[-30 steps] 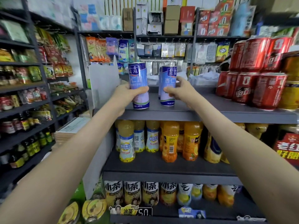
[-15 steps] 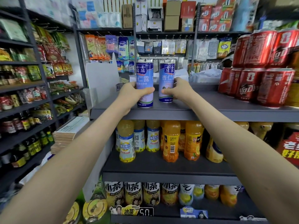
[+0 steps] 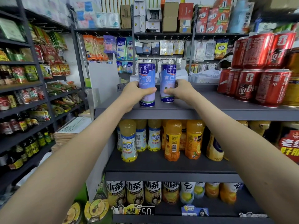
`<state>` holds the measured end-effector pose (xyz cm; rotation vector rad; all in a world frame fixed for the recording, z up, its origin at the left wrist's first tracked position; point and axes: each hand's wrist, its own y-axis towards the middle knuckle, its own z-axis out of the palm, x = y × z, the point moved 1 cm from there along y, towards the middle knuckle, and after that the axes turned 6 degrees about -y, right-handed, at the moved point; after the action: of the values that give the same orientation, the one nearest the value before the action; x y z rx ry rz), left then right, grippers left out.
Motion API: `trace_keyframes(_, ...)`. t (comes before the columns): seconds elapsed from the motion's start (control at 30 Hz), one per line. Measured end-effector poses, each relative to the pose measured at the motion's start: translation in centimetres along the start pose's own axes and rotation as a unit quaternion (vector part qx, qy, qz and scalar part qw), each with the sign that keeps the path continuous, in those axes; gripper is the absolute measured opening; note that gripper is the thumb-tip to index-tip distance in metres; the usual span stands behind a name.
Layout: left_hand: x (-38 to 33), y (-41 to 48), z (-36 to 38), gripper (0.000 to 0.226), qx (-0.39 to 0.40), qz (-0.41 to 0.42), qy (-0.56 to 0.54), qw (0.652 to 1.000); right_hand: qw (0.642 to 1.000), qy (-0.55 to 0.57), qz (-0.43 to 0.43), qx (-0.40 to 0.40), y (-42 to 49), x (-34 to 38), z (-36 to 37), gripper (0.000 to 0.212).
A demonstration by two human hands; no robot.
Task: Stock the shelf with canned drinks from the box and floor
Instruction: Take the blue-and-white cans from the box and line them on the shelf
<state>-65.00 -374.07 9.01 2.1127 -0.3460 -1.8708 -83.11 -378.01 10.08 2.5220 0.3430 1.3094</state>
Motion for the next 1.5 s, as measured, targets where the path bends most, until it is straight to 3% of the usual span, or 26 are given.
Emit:
trace_keyframes(0.2, -0.2, -0.1, 0.5, 0.048, -0.006, 0.005, 0.0, 1.0, 1.0, -0.009, 0.002, 0.001, -1.0, 0.1, -0.2, 0.056)
trace_keyframes(0.3, -0.2, -0.2, 1.0, 0.051, -0.007, 0.017, 0.003, 1.0, 0.997, 0.001, -0.031, -0.066, -2.0, 0.7, -0.7, 0.069)
trace_keyframes(0.37, -0.3, -0.2, 1.6, 0.049, 0.006, 0.027, 0.008, 1.0, 0.992, 0.036, -0.069, -0.103, -2.8, 1.3, -1.2, 0.064)
trace_keyframes(0.57, -1.3, -0.5, 4.4, 0.066, 0.042, 0.053, 0.03, 0.997, 0.994, 0.058, -0.074, 0.061, -4.2, 1.4, -1.6, 0.05)
trace_keyframes(0.7, -1.4, -0.1, 5.7, 0.056, 0.042, 0.069, 0.081, 0.993, 0.991, 0.108, -0.056, 0.052, -4.4, 0.9, -2.5, 0.049)
trace_keyframes(0.93, -1.0, 0.0, 6.6, 0.061, 0.081, 0.075, 0.151, 0.982, 0.995, 0.086, -0.04, 0.018, -4.1, 0.3, -3.2, 0.044)
trace_keyframes(1.13, -0.3, 0.1, 5.5, 0.062, 0.051, 0.074, 0.137, 0.986, 0.994, 0.075, -0.042, 0.061, -4.0, 0.0, -2.7, 0.052)
trace_keyframes(1.4, -0.4, -0.1, 5.1, 0.065, 0.064, 0.062, 0.158, 0.983, 0.998, 0.024, -0.042, 0.041, -4.0, 0.0, -1.8, 0.048)
trace_keyframes(1.5, -0.7, -1.3, 4.7, 0.065, 0.041, 0.072, 0.177, 0.981, 0.995, -0.06, -0.053, -0.059, -5.4, 0.2, -1.5, 0.066)
